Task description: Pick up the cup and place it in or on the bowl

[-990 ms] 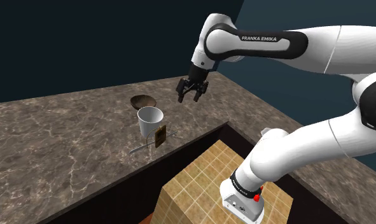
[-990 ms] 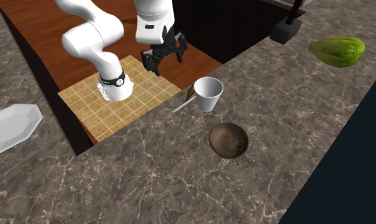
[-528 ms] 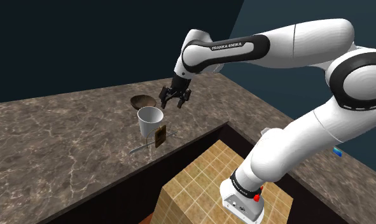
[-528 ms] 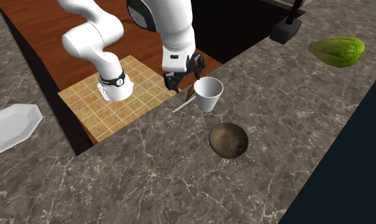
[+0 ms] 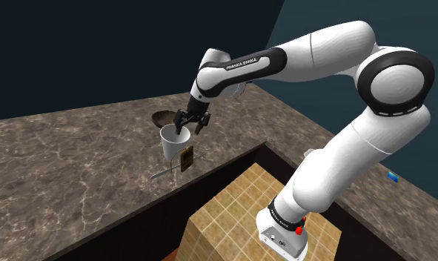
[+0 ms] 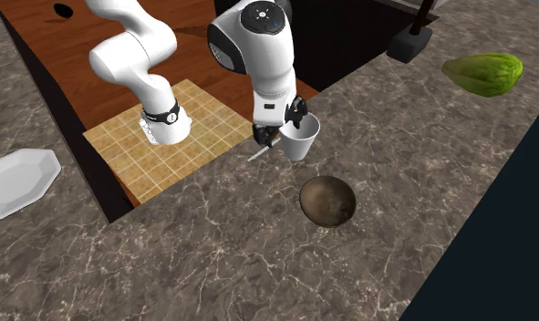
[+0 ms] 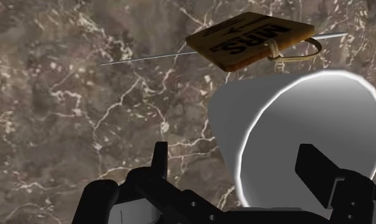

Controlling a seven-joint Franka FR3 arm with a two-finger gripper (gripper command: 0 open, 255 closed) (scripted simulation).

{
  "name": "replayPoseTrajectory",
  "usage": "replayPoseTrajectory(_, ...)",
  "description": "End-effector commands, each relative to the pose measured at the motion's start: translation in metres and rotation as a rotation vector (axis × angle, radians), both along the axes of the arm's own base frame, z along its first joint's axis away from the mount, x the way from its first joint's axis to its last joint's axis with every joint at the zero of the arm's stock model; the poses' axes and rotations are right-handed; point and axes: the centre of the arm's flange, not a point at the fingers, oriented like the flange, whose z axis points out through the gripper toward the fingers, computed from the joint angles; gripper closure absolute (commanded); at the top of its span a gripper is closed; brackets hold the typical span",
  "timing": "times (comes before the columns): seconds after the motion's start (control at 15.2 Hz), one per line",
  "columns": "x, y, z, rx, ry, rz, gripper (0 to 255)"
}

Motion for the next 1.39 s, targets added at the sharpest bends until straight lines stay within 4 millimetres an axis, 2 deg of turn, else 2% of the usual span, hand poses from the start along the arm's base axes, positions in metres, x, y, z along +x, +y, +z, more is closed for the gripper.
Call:
replayPoseTrajectory(0.0, 0.0001, 0.0027, -0.0106, 0.0, -0.001, 0.0, 0)
replayPoseTrajectory(0.13, 0.0, 0.0045, -0.0187, 0.0, -0.001, 0.0, 0)
replayPoseTrajectory(0.59, 0.0, 0.0045, -0.0187, 0.0, -0.001, 0.0, 0)
replayPoseTrajectory(0.66, 0.0, 0.0045, -0.0187, 0.0, -0.001, 0.0, 255)
replayPoseTrajectory(1.25, 0.0, 0.0045, -0.0187, 0.0, -0.001, 0.0, 255)
replayPoseTrajectory(1.32, 0.0, 0.0045, -0.0134, 0.0, -0.001, 0.0, 255)
